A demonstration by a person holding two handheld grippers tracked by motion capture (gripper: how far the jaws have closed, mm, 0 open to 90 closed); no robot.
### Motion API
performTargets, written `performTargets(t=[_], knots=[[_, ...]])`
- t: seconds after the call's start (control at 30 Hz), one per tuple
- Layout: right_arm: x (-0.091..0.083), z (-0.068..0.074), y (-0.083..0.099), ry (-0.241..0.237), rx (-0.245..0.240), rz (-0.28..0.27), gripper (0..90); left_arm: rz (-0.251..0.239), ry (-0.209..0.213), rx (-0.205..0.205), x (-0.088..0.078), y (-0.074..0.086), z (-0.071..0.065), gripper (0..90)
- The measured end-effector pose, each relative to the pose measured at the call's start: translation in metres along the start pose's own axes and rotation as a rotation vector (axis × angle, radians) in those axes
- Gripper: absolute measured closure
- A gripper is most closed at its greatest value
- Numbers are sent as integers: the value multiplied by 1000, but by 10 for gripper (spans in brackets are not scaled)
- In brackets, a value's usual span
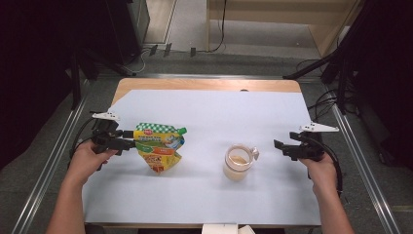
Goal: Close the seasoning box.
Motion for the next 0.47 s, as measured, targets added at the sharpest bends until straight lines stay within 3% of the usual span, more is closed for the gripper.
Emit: performTargets(t=[0.47], knots=[[6, 0, 7, -18, -10, 38, 215, -12, -3, -15, -1, -1, 5, 307]])
Point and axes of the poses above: each handheld gripper's, and its own axes: x roughly forward along the jaws, y roughly out of its underside, z roughly to its left, the point moved 5 cm from there along x, roughly forward along the jaws, and after that the axes turned 1 degree about z, right-handed, at the moved point
